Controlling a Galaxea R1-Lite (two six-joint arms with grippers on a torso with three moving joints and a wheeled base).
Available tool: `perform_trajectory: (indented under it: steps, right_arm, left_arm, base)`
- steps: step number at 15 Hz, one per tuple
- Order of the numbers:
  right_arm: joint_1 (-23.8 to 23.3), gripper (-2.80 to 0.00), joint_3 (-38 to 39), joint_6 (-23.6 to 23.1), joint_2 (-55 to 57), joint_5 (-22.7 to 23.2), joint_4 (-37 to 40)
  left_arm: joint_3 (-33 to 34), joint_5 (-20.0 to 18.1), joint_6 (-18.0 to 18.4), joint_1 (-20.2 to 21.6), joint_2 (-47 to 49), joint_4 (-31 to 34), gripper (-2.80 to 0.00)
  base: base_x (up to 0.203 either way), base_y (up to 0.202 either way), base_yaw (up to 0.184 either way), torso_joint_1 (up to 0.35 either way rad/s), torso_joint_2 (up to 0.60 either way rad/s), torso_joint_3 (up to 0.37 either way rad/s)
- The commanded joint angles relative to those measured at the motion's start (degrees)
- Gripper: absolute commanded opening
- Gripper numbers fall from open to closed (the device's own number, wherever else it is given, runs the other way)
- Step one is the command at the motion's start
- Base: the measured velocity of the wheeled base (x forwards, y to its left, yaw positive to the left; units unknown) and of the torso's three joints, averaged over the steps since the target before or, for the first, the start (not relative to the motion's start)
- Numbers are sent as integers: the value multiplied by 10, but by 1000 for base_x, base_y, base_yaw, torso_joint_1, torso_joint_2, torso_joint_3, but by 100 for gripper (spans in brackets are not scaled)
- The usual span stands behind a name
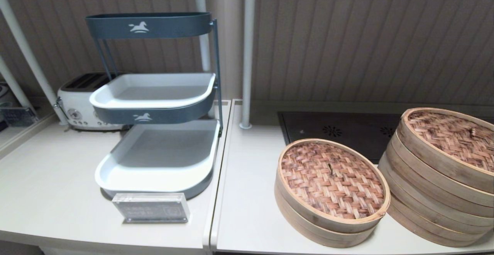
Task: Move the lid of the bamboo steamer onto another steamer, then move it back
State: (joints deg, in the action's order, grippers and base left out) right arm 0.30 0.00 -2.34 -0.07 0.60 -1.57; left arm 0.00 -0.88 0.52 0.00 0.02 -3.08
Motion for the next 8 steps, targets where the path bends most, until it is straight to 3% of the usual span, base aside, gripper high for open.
perform_trajectory:
  steps: [1,8]
  right_arm:
    - [0,-280,14,0,1,0,0]
    - [0,-280,14,-1,1,0,0]
  left_arm:
    - [16,0,0,0,0,0,-280]
    - [16,0,0,0,0,0,-280]
  base:
    - [0,0,0,0,0,0]
    - [0,0,0,0,0,0]
